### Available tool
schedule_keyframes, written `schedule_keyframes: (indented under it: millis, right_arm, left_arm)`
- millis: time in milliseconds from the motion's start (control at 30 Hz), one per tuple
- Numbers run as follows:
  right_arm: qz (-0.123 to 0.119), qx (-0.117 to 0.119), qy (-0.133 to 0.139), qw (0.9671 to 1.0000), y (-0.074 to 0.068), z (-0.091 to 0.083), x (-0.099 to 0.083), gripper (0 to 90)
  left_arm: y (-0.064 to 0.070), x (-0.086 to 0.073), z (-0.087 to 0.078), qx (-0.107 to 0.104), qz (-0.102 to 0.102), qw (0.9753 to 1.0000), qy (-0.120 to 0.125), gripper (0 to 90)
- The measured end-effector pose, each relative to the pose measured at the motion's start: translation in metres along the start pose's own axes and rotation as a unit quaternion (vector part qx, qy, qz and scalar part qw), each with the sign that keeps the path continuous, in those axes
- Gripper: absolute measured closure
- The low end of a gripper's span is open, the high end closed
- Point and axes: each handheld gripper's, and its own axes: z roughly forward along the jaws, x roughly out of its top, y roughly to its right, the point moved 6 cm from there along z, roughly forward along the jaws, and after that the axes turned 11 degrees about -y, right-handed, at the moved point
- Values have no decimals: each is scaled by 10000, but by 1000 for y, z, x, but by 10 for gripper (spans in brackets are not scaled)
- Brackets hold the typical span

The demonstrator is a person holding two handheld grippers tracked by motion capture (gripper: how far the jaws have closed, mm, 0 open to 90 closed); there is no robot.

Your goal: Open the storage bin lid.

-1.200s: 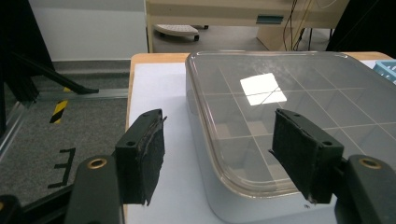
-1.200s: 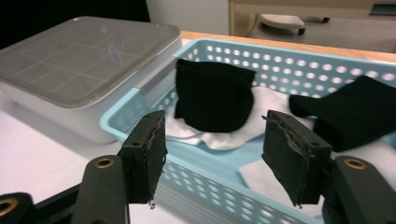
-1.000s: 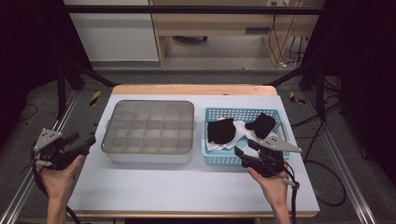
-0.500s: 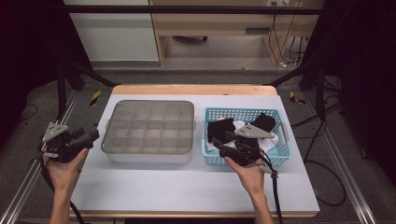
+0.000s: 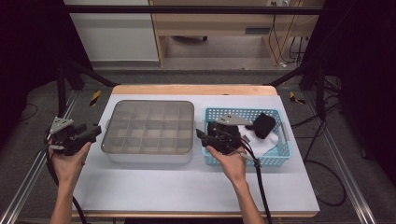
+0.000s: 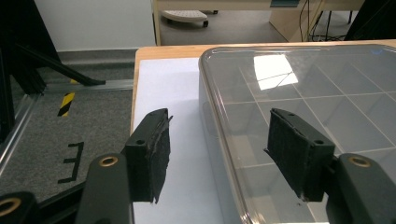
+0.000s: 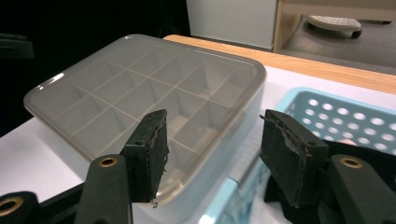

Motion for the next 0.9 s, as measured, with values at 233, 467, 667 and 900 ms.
schedule_keyframes:
  millis: [233, 467, 667, 900]
  right_arm:
    - [-2, 23, -169, 9999, -10, 24, 10, 411]
    - [29, 13, -304, 9995, -14, 45, 18, 413]
    - [130, 21, -474, 9988, -11, 63, 20, 419]
    - [249, -35, -667, 9975, -5, 79, 16, 417]
  left_arm:
    - [-8, 2, 12, -28, -72, 9998, -176, 373]
    - [-14, 7, 23, -81, -120, 9994, -306, 370]
    - [-14, 12, 35, -72, -11, 9989, -470, 382]
    - [-9, 15, 50, -141, 70, 9979, -630, 401]
